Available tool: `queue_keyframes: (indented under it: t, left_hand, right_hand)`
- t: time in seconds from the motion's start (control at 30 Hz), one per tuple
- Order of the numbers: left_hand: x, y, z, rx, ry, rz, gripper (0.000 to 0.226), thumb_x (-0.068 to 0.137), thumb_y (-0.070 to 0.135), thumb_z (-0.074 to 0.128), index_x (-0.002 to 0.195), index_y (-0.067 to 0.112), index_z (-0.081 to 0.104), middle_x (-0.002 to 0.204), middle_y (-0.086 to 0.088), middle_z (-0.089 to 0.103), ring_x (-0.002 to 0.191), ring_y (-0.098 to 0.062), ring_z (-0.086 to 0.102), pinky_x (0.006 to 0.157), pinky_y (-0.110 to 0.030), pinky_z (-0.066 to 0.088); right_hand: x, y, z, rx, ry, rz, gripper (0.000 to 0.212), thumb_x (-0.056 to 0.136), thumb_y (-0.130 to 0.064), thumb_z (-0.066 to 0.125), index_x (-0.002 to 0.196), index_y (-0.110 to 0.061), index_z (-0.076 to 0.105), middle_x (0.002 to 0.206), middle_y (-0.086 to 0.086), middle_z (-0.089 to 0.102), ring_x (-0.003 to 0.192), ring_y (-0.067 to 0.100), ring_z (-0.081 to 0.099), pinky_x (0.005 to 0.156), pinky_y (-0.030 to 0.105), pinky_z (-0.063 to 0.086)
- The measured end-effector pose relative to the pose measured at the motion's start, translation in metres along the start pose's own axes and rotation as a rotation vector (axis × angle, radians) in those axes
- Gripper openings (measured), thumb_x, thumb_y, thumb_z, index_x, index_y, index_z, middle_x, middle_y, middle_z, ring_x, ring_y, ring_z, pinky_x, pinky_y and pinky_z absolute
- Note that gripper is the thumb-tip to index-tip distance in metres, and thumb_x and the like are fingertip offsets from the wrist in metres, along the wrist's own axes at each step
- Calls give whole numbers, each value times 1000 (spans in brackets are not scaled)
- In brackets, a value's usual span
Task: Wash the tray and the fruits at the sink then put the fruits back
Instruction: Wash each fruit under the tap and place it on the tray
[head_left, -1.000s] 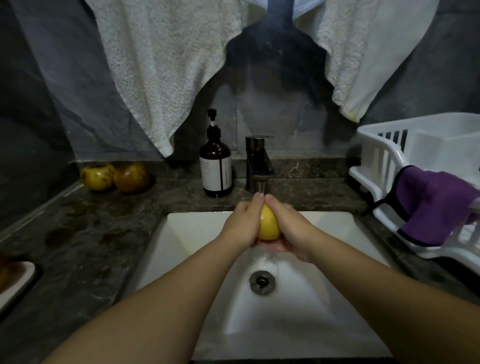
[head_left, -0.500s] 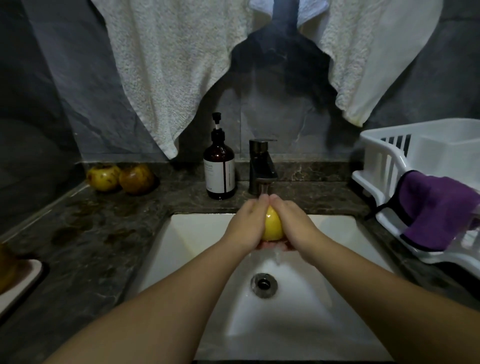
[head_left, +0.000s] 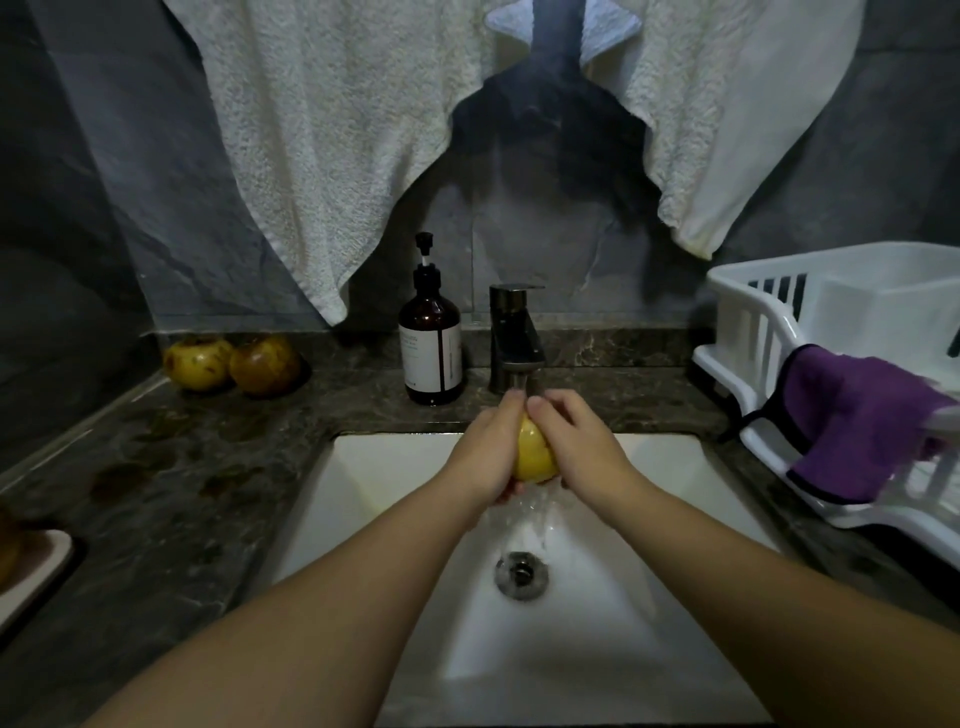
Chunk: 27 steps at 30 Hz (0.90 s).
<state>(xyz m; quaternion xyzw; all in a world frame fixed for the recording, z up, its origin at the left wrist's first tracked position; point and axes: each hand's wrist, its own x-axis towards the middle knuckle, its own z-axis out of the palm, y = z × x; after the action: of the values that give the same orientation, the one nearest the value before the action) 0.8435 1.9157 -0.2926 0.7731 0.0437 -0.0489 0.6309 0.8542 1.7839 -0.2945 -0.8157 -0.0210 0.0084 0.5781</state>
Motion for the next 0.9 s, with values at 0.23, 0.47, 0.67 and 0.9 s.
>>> queue_keyframes:
  t: [0.23,0.47,0.67,0.9]
  left_hand:
    - [0,-2,-4,34,1,-60,56,101,75,28,112,30,59,95,-7,72,77,-21,69,60,-30,55]
    - [0,-5,-6,52,-23,-91,68,99,78,26,125,24,58,97,-12,73,68,-22,69,54,-29,52]
    - [0,-4,-3,140,81,24,60,95,79,33,118,29,58,100,-10,72,78,-22,70,55,-31,52]
    - [0,-3,-8,36,22,-97,63,95,79,36,121,27,61,110,-17,71,84,-29,70,66,-35,54]
  right_hand:
    - [0,2,3,-66,-82,16,37,96,-66,49,118,-36,54,109,4,66,91,24,69,65,39,58]
    - [1,7,2,-120,-83,-21,30,97,-59,52,120,-39,52,108,1,64,89,15,65,66,28,53]
    - [2,5,6,41,-126,89,40,97,-66,46,120,-34,51,108,16,70,78,26,73,43,21,45]
    - [1,3,8,-79,-99,21,39,98,-63,46,120,-32,53,106,6,65,77,18,72,50,28,54]
